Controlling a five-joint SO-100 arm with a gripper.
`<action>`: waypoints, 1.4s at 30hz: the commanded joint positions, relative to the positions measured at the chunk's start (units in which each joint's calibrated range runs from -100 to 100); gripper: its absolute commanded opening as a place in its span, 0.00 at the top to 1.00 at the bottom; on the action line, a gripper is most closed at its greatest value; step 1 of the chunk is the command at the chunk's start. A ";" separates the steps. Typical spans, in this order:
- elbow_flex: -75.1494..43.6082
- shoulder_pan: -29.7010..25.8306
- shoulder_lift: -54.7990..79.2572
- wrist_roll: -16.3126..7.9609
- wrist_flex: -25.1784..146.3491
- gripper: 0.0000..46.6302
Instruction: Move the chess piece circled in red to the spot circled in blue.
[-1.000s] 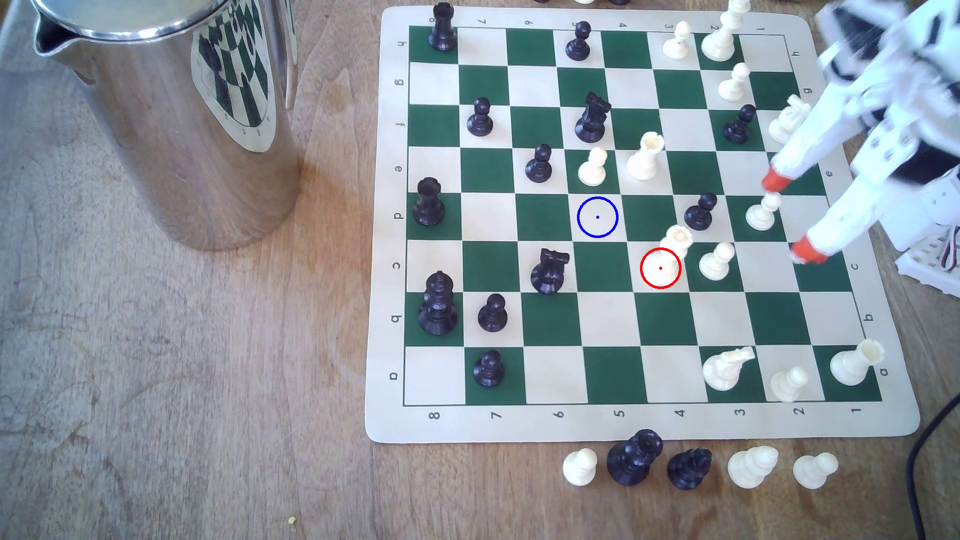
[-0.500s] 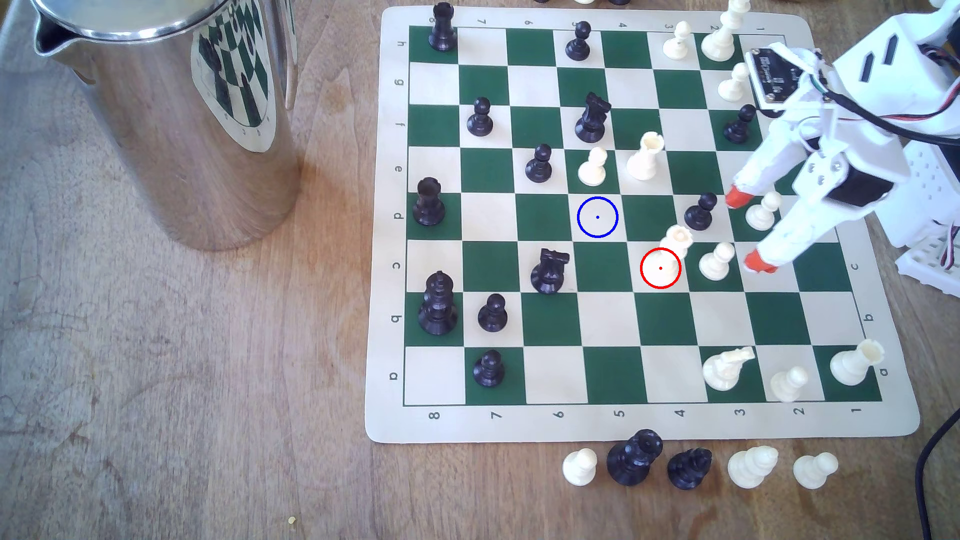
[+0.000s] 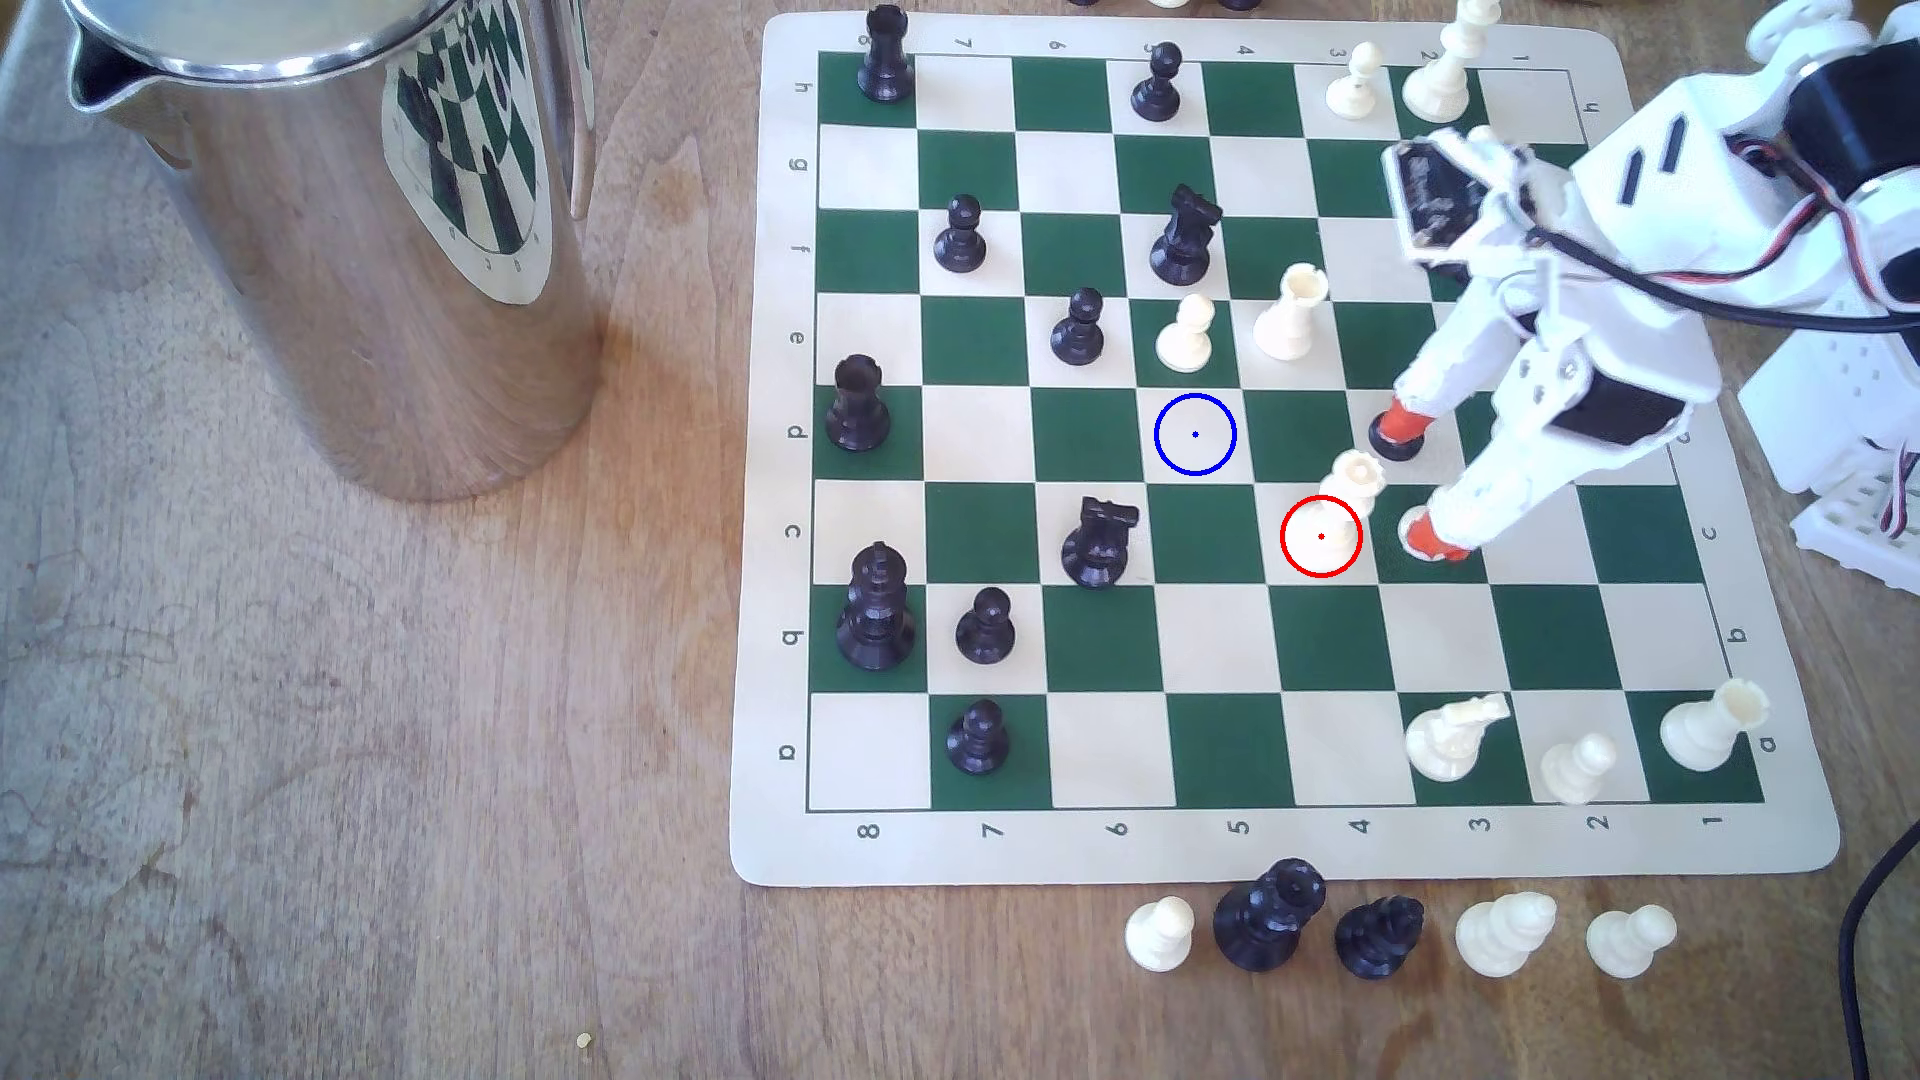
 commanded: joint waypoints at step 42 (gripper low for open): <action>-12.74 -1.10 9.56 0.24 -1.34 0.99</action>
